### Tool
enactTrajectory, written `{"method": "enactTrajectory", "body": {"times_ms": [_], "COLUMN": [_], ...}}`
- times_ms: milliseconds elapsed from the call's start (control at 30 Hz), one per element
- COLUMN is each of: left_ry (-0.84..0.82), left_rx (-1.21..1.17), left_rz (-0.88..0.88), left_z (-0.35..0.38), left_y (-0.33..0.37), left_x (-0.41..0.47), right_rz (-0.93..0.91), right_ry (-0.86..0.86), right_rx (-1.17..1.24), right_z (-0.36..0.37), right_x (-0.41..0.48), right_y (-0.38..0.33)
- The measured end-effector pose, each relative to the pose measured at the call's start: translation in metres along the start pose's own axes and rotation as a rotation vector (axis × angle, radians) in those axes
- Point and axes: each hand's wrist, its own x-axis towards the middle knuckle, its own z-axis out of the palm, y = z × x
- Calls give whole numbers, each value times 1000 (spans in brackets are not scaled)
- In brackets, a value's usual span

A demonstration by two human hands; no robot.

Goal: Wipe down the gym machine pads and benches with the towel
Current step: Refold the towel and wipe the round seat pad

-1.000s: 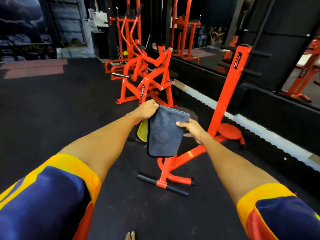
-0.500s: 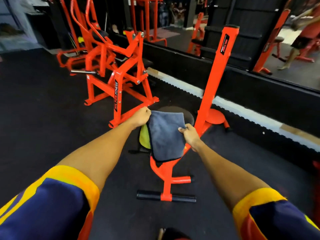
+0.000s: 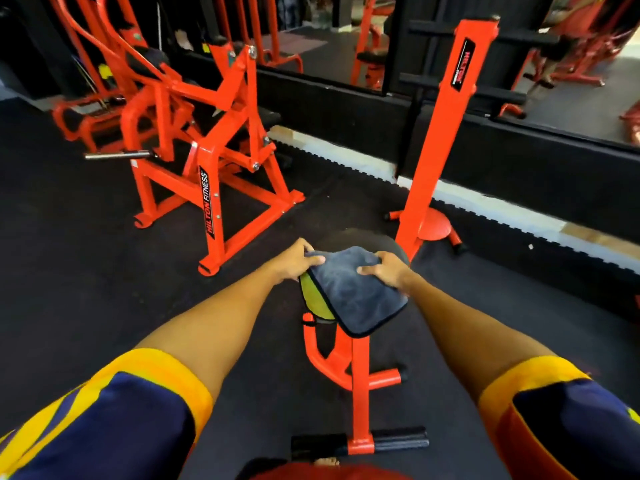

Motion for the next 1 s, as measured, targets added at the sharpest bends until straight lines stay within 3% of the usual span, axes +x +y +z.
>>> {"method": "enactTrajectory", "body": {"times_ms": [133, 267, 333, 400, 500, 633, 833, 1000], "left_ry": [-182, -543, -622, -594, -411, -272, -300, -332], "left_rx": [-16, 9, 64, 110, 125, 214, 190, 92], "left_rz": [-127, -274, -296, -283, -203, -104, -1, 24], "left_z": [-1, -14, -18, -19, -19, -21, 3, 23], "left_y": [-11, -8, -12, -19, -34, -57, -78, -82], "left_x": [36, 69, 91, 119, 169, 225, 266, 271], "right_rz": [-18, 10, 2, 3, 66, 165, 536, 639], "right_ry": [33, 4, 54, 125, 315, 417, 456, 422], "right_rx": [-199, -319, -350, -391, -474, -510, -458, -494], "right_z": [-3, -10, -11, -6, 12, 60, 137, 154], "right_x": [35, 69, 86, 105, 120, 132, 128, 133], "right_y": [4, -1, -4, -6, -17, -24, -30, -29]}}
